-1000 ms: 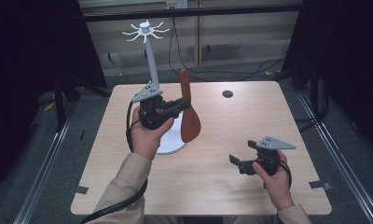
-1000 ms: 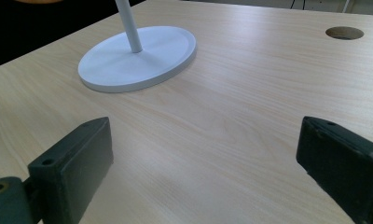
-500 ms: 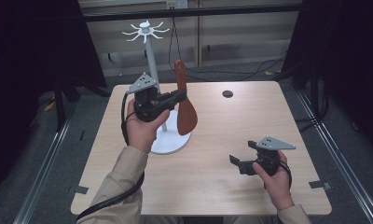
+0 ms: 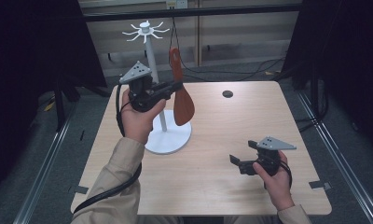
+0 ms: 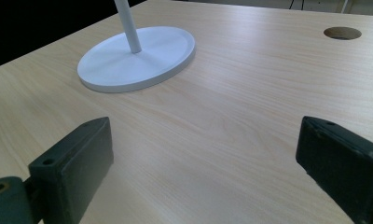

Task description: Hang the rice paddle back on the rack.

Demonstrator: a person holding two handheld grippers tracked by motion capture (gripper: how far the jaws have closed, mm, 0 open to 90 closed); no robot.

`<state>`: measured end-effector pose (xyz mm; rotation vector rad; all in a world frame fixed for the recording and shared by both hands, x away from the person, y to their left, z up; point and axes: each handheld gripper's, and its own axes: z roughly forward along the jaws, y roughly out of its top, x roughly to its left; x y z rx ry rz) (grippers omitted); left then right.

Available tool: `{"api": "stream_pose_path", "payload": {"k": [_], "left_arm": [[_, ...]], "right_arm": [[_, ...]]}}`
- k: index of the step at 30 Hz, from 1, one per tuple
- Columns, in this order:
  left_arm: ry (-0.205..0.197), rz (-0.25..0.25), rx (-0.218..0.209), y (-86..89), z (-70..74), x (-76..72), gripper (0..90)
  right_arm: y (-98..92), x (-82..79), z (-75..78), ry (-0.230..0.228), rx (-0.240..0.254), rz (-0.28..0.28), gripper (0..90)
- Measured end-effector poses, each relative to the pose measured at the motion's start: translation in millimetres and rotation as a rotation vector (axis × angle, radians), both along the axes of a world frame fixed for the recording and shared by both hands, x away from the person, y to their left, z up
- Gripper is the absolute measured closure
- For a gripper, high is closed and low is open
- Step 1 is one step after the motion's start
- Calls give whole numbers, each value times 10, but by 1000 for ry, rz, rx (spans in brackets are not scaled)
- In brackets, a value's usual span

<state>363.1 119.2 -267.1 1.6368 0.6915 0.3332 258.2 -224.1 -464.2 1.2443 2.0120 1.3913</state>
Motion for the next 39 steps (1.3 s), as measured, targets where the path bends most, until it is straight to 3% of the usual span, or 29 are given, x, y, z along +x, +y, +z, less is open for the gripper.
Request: {"api": "stream_pose_path", "payload": {"k": [21, 39], "left_arm": [[-12, 53, -20, 82, 175, 146, 824], [-2, 93, -26, 141, 166, 250, 824]], "right_arm": [[-9, 1, 3, -5, 2, 1, 35], [-14, 1, 5, -3, 6, 4, 34]]}}
